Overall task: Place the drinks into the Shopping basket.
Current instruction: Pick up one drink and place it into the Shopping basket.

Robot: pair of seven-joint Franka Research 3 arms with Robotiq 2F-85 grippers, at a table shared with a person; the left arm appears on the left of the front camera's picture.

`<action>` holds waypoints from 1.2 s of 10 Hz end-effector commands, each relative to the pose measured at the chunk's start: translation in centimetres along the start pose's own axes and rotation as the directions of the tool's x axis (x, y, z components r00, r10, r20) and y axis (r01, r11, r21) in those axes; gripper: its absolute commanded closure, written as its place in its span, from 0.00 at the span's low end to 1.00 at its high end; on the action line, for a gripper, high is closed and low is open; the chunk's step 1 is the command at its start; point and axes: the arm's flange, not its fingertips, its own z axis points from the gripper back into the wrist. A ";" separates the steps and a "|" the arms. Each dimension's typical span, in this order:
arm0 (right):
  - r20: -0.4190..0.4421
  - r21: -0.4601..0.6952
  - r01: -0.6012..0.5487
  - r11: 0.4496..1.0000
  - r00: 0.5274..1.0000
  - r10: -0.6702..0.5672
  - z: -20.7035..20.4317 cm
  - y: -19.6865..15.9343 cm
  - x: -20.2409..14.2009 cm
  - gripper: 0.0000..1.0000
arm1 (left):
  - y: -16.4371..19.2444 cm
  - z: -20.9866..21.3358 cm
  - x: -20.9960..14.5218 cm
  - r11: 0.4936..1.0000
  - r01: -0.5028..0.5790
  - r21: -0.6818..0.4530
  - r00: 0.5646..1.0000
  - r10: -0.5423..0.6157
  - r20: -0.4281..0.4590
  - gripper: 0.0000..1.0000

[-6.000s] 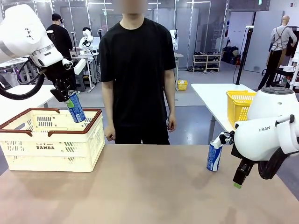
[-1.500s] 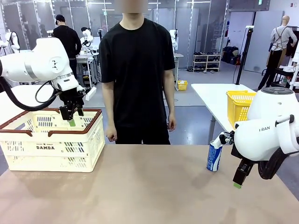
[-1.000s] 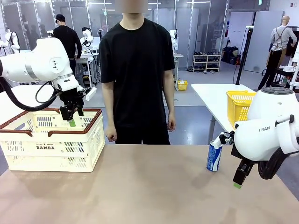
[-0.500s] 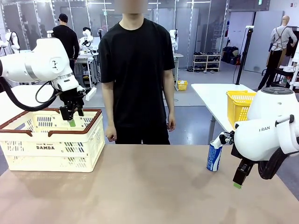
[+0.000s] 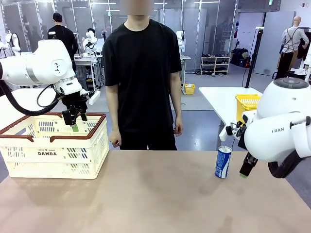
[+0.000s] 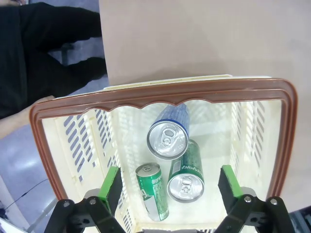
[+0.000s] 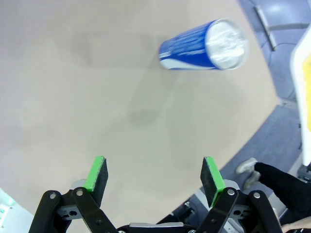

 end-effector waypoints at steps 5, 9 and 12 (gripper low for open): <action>0.045 0.006 -0.066 0.998 0.997 0.066 1.3 -8.2 4.6 0.04 | -1.8 0.8 -0.3 0.999 -0.003 0.034 1.000 0.004 -0.027 0.00; 0.044 0.095 -0.091 0.991 0.995 0.087 -0.9 -11.1 6.9 0.04 | -11.6 4.5 -0.3 0.991 0.041 0.124 0.997 -0.032 -0.071 0.00; 0.041 0.143 -0.112 0.983 0.993 0.107 -2.3 -11.4 8.5 0.04 | -17.0 4.6 -0.1 0.992 0.056 0.113 0.995 -0.046 -0.094 0.00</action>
